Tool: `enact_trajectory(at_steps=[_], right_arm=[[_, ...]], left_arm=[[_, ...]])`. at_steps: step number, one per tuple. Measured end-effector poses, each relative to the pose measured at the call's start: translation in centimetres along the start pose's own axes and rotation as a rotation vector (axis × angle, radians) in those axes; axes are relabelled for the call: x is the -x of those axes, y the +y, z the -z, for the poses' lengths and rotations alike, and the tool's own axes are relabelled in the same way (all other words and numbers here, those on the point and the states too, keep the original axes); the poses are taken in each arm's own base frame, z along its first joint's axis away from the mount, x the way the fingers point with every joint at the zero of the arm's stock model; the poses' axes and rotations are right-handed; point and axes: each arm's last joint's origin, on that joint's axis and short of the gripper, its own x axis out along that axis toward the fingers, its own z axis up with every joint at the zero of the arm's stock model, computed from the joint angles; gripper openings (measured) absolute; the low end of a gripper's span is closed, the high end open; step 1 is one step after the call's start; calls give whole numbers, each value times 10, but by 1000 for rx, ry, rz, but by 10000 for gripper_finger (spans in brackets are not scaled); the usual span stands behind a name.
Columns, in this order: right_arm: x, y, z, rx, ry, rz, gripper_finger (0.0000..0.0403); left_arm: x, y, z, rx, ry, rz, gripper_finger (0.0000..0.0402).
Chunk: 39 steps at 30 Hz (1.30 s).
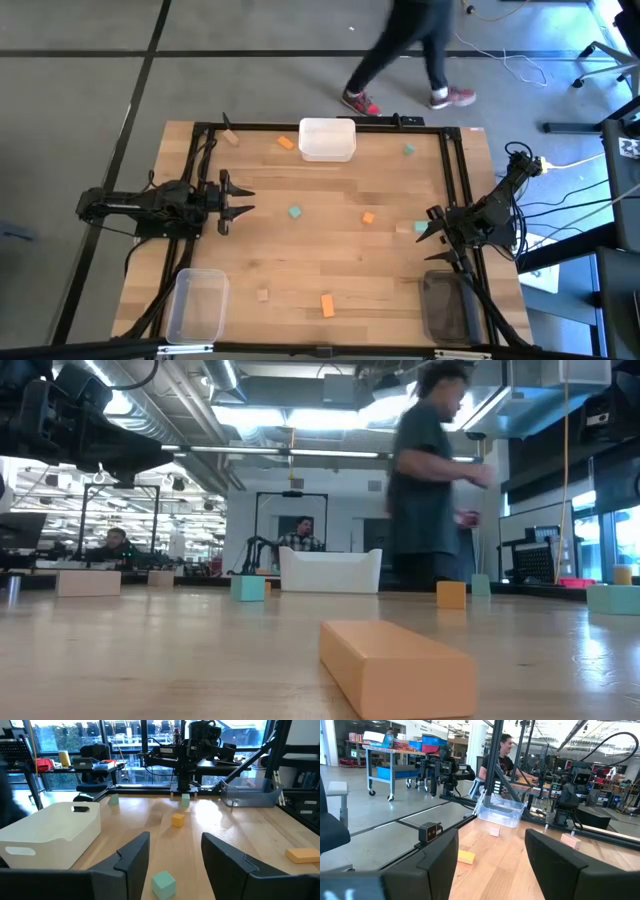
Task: Sort & place blocks by color
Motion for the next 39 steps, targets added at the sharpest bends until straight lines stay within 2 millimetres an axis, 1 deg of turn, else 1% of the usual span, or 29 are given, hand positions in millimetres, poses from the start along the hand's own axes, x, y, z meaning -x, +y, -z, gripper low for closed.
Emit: enact_trajectory(at_steps=[15,24,27,30,34,39], right_arm=[[0,-1,-2,-9,-22,17,232],[1,-6,-7,-91,-58,180,232],[1,-8,-7,-96,-51,236,232],[1,-9,-7,-137,-49,278,231],[2,-11,-7,-143,-40,346,221],[6,-17,-21,-187,-51,444,210]], left_arm=[[0,0,0,0,1,0,172],[0,0,0,0,0,0,172],[0,0,0,0,0,0,172],[0,0,0,0,0,0,172],[0,0,0,0,0,0,172],[0,0,0,0,0,0,172]])
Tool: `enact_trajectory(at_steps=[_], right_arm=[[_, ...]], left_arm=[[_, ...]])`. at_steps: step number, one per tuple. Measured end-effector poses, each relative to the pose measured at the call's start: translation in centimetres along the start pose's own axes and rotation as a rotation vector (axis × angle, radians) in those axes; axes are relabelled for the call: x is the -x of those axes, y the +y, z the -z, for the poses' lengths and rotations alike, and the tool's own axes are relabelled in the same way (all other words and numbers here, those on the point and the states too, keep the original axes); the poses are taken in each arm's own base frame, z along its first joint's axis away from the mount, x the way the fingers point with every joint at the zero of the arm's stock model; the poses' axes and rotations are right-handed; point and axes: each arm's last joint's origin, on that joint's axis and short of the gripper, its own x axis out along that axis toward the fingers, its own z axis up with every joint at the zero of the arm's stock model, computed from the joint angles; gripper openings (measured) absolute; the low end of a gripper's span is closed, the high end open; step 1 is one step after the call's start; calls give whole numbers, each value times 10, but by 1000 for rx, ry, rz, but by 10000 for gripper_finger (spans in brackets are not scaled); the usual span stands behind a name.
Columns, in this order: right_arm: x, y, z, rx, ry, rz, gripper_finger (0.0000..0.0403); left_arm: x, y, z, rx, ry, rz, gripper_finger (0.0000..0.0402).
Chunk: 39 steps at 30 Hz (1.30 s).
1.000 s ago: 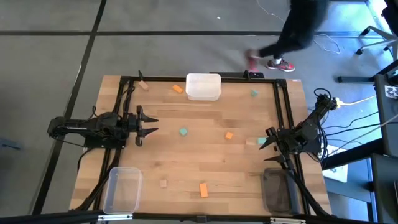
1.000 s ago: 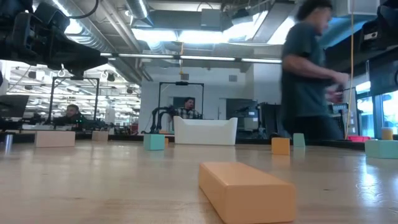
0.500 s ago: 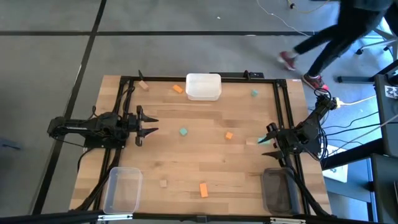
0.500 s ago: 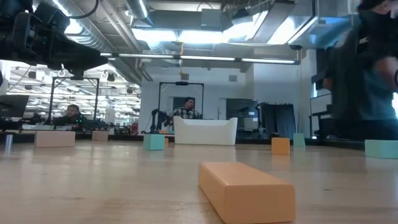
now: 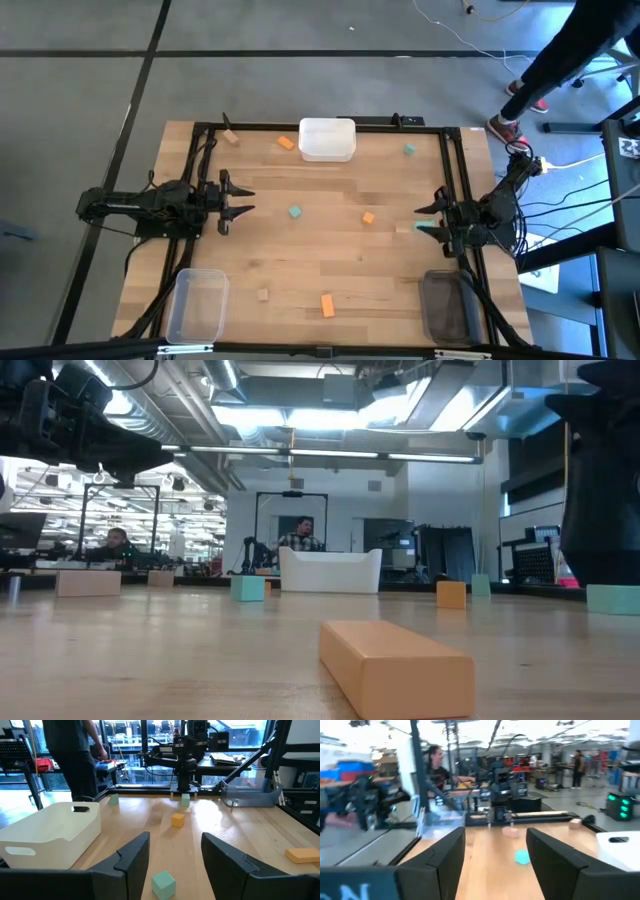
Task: Sort & place blocks by color
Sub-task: Put the middle right light blue block into the black bin
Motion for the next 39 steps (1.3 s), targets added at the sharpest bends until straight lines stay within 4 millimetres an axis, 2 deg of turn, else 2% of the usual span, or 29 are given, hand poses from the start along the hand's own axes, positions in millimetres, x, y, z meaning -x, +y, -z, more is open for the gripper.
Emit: enact_trajectory(at_steps=[5,9,14,19,26,29,33,39], right_arm=[[2,-5,-20,-13,62,62,209],[5,-8,-44,-45,120,80,209],[5,-10,-65,21,275,133,209],[-4,-1,-81,-21,421,179,209],[-27,18,-102,-97,736,192,209],[-35,24,-104,-122,962,186,209],[-43,31,-97,-134,1257,199,209],[-58,32,-79,-64,1481,284,209]], left_arm=[[0,0,0,0,0,0,172],[0,0,-3,5,-31,-15,172],[1,1,-10,26,-63,-26,172],[7,2,-25,83,29,-31,172],[10,4,-70,64,110,-75,172],[7,5,-85,46,188,-111,172],[-3,4,-102,28,258,-115,172],[-16,2,-112,30,302,-118,172]])
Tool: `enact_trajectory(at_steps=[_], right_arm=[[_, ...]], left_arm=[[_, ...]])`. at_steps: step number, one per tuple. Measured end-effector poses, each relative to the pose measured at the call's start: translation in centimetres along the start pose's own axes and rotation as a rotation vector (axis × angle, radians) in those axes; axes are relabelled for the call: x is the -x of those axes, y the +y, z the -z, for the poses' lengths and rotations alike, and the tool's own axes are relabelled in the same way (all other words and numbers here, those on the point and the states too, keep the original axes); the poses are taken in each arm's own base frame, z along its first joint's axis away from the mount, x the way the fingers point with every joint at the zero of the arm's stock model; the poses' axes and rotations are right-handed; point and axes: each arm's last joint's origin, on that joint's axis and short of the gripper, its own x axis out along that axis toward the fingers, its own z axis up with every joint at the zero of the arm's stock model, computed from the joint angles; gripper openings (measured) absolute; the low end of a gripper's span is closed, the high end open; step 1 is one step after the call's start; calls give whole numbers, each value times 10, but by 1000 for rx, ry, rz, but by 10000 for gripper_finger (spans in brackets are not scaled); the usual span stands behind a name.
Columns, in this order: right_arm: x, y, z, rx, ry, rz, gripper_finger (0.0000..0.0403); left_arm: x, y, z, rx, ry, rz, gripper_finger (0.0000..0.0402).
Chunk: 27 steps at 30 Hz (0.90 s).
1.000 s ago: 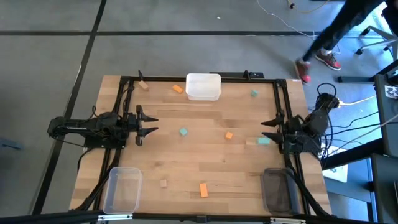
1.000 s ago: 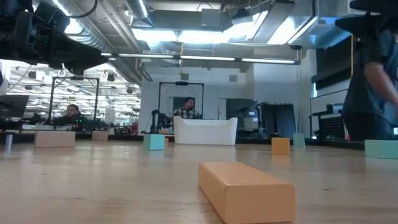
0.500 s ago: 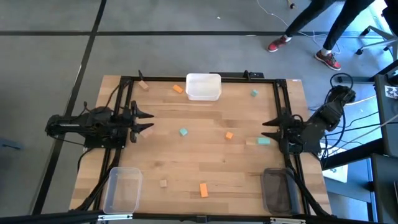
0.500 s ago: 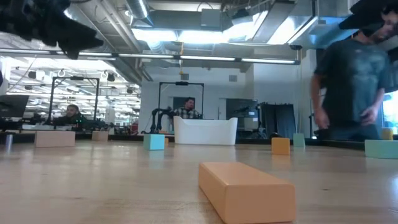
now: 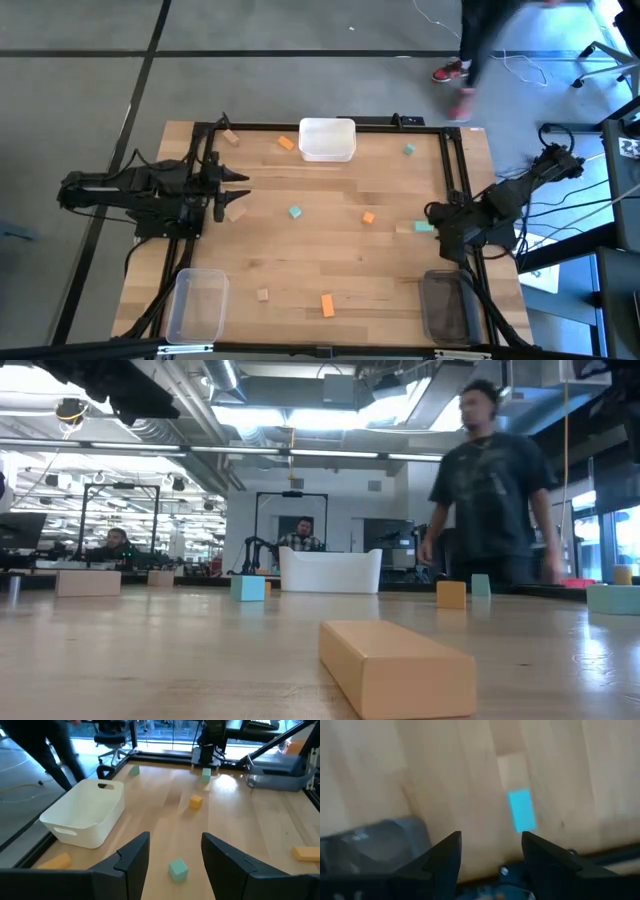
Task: Sort & place blocks by color
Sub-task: Put the middle right light blue block into the black bin
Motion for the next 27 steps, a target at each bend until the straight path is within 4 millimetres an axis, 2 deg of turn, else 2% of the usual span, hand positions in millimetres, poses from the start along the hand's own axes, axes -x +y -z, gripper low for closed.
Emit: enact_trajectory(at_steps=[5,9,15,20,23,27], right_arm=[[-14,1,-15,88,68,65,209],[-21,-4,-27,94,104,95,209],[-30,-15,-43,83,100,56,209],[-56,-21,-45,95,124,-56,209],[-73,-24,-42,115,140,-87,209],[-87,-27,-36,175,157,-76,209]], left_arm=[[-4,-1,0,37,23,-3,172],[-4,-1,0,69,21,1,172],[-4,-1,-1,42,12,6,172],[-7,-4,-3,43,28,46,172],[-8,-5,-16,37,37,57,172],[-9,-7,-33,-10,147,44,172]])
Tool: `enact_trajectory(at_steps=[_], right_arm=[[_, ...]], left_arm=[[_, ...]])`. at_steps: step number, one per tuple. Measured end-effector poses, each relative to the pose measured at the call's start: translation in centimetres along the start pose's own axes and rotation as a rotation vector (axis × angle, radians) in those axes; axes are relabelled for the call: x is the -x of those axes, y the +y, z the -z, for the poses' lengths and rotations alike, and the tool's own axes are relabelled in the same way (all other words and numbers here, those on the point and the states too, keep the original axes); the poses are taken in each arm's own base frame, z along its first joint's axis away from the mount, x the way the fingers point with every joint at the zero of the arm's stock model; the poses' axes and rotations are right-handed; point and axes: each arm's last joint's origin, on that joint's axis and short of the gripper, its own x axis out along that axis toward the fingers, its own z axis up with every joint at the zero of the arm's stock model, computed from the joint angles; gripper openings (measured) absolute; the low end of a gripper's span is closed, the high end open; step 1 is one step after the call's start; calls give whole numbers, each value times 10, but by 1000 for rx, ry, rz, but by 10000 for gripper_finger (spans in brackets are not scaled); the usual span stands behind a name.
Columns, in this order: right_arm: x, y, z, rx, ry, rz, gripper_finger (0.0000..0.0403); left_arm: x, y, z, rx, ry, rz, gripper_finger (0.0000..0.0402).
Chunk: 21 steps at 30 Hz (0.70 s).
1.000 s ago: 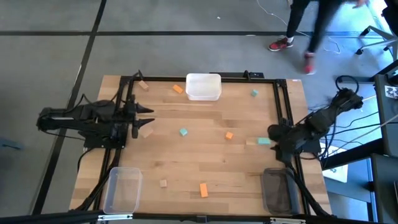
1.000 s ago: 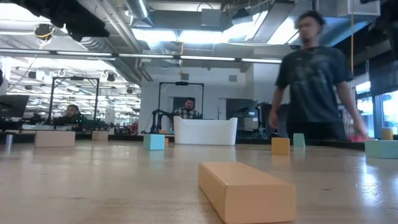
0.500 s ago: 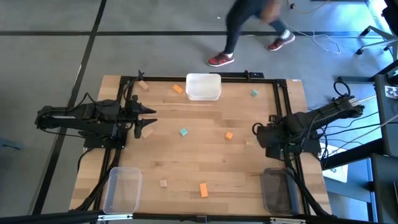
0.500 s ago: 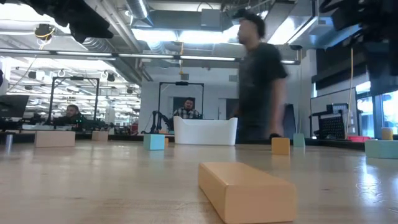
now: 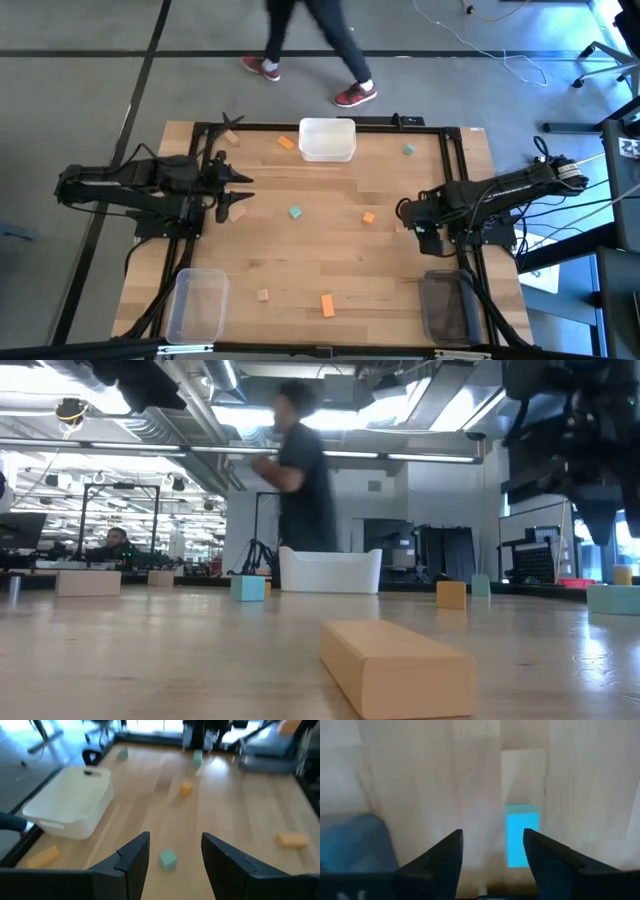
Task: Sort & place blocks by color
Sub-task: Put the middle right light blue block into the black bin
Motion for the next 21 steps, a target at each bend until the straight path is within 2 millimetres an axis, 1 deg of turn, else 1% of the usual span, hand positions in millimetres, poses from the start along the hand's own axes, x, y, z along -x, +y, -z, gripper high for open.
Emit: enact_trajectory(at_steps=[3,7,9,13,21], right_arm=[[-7,-3,3,-3,22,6,209],[-19,-7,8,9,38,19,209],[-23,-9,10,-22,51,25,209],[-27,-12,12,-79,61,72,209],[-28,-13,12,-93,62,72,209]], left_arm=[[-1,-2,-16,-15,48,-5,172],[-3,-4,-31,-45,63,-6,172],[-5,-5,-36,-48,71,-8,172],[-12,-7,-40,-52,95,-9,172],[-22,-8,-40,-38,129,-13,172]])
